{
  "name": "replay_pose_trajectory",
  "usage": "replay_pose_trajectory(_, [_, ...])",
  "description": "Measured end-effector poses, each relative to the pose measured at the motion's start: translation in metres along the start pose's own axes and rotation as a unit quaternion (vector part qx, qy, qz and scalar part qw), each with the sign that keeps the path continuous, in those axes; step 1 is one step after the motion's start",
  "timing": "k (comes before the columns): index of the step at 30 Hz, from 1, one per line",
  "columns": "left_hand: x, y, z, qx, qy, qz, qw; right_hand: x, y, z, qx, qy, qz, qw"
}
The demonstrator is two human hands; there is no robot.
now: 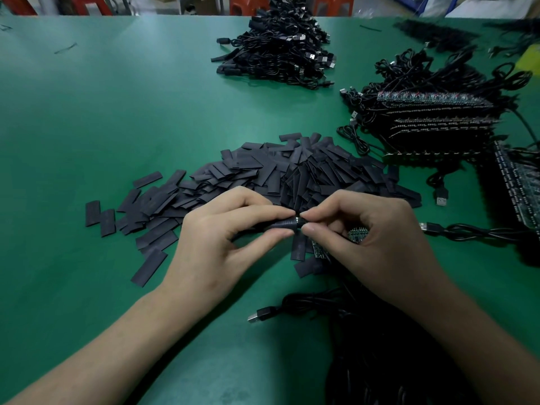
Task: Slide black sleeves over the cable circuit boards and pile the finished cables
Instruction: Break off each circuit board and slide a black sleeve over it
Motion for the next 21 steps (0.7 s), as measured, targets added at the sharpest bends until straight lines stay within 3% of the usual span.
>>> replay_pose_trajectory(11, [-0.002, 0.001, 0.000, -0.008, -0.008, -0.003, 1.000, 0.001, 0.001, -0.002, -0.002, -0.003, 0.004, 1.000])
replay_pose_trajectory(21, [0.017, 0.001, 0.019, -0.086, 0.030, 0.114, 0.989, -0.004, 0.002, 0.010, -0.066, -0.020, -0.030, 0.997])
Point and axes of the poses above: each hand's wrist, its own y-axis away from the middle knuckle, its own z-axis out of the back of the hand, x = y × z, the point moved 10 cm from there along -y, towards the middle knuckle, and after that the axes turned 4 degrees about -y, right-handed, at the moved point
